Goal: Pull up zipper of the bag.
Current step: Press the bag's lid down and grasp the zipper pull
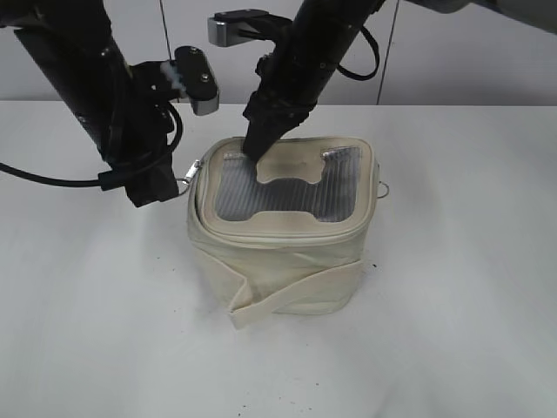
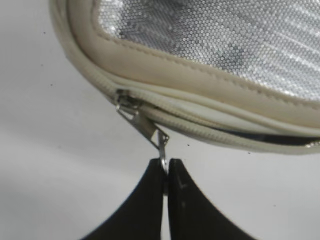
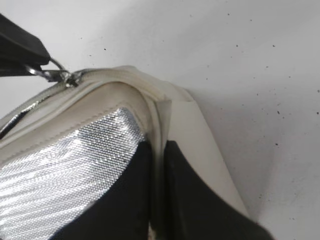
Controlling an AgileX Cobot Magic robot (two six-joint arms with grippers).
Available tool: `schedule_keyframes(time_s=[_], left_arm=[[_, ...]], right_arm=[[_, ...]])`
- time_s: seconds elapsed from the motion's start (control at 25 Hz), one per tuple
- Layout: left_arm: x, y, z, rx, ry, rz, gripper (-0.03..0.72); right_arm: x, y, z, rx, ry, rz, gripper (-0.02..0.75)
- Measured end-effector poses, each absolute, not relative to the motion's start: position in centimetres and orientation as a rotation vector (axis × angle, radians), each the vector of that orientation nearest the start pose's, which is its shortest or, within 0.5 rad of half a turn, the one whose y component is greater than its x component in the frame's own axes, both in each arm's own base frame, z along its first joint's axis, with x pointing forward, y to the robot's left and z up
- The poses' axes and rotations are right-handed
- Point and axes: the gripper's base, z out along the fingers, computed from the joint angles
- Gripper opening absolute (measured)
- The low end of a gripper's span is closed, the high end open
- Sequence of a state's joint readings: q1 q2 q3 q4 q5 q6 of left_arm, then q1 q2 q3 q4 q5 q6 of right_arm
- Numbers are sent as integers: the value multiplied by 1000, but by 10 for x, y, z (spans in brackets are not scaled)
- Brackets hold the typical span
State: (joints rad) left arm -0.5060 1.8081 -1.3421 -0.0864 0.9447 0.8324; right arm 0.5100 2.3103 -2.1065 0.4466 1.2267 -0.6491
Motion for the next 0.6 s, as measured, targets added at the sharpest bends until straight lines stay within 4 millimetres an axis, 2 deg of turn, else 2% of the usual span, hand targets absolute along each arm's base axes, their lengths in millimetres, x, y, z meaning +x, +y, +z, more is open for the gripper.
schedule_keyframes(time_s=[0.36,0.6], left_arm=[[303,-183,243,1581,2470,-196,-3],[297,-181,245,1511,2575,-250,-3]], right_arm=[[410,274,218,-1402,2463,616,39],[409,275,217,-1387,2477,620,39]])
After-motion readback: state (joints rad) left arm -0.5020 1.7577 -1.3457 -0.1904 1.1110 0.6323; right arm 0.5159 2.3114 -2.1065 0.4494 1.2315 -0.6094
